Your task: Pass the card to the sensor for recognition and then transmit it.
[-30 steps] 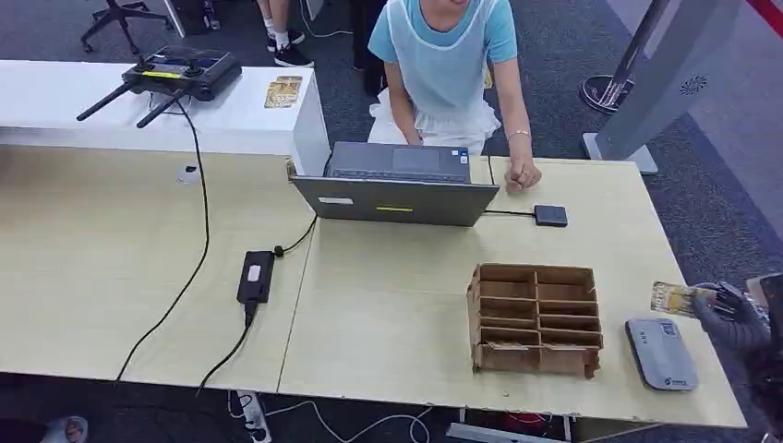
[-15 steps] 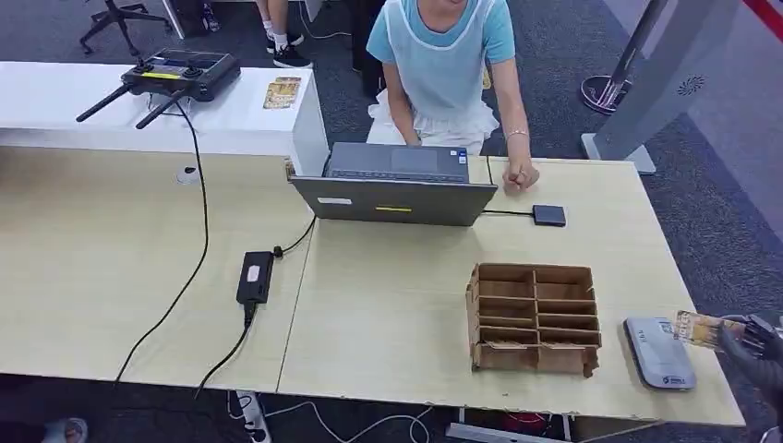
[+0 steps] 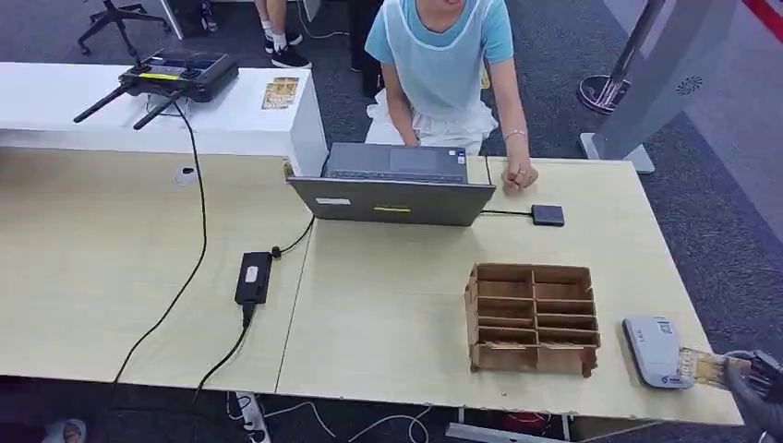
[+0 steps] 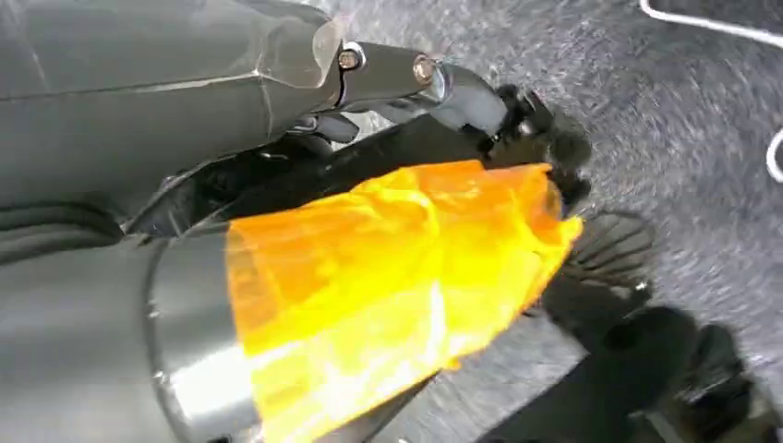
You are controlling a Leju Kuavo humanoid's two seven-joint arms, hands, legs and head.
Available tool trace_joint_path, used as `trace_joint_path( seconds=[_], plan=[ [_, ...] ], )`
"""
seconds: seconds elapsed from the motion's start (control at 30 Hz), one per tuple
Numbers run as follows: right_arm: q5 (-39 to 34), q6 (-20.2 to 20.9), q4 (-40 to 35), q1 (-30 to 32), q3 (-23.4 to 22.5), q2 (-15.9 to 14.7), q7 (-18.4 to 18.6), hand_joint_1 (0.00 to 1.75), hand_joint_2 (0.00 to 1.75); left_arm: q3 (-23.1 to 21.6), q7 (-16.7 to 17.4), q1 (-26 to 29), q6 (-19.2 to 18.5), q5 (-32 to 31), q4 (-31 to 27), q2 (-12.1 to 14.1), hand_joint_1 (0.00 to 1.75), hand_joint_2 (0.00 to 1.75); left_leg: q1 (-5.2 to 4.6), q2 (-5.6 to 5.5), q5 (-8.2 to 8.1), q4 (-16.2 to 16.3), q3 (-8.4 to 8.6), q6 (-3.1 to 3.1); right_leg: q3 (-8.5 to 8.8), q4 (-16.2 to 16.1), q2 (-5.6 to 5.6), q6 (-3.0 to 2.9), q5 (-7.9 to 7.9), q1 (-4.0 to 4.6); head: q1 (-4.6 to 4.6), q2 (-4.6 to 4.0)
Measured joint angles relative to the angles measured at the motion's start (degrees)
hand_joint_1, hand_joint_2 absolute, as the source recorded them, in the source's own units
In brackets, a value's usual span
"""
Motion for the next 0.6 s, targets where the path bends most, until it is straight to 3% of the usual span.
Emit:
trace_joint_path(
  seconds=[0.13,0.37,0.5,0.6],
  plan=[
    [1.7,1.1,-3.3,1.4,-2.1,1.9,0.2,1.75,1.75,4.7,0.3,-0.2,1.9,2.8,0.0,-0.5,0.00,0.00,0.00,0.11,0.00,0.0,0.05,0.00,0.00,0.0,0.11,0.01,0.01,-0.02,0.04,0.00],
    [5.6,4.1,-8.8,4.1,-6.5,6.4,1.3,1.75,1.75,20.1,0.0,-1.6,12.4,22.3,0.0,-1.5,0.00,0.00,-0.02,0.10,-0.04,0.0,0.11,0.04,0.06,0.0,0.12,0.01,0.00,-0.03,0.02,0.00],
    [10.2,4.5,-11.5,4.2,-9.2,9.0,0.9,1.75,1.75,27.6,-0.9,-1.8,14.1,26.3,-0.1,-1.8,0.00,0.00,-0.02,0.12,-0.06,0.0,0.17,0.07,0.12,0.0,0.12,0.02,-0.06,-0.06,0.00,0.02],
    [12.3,3.9,-12.6,3.8,-10.1,10.3,0.7,1.75,1.75,30.8,-1.4,-2.1,14.7,27.8,-0.1,-1.8,0.00,0.00,-0.03,0.11,-0.06,0.0,0.19,0.07,0.15,0.0,0.12,0.02,-0.06,-0.08,0.02,0.02]
  ],
)
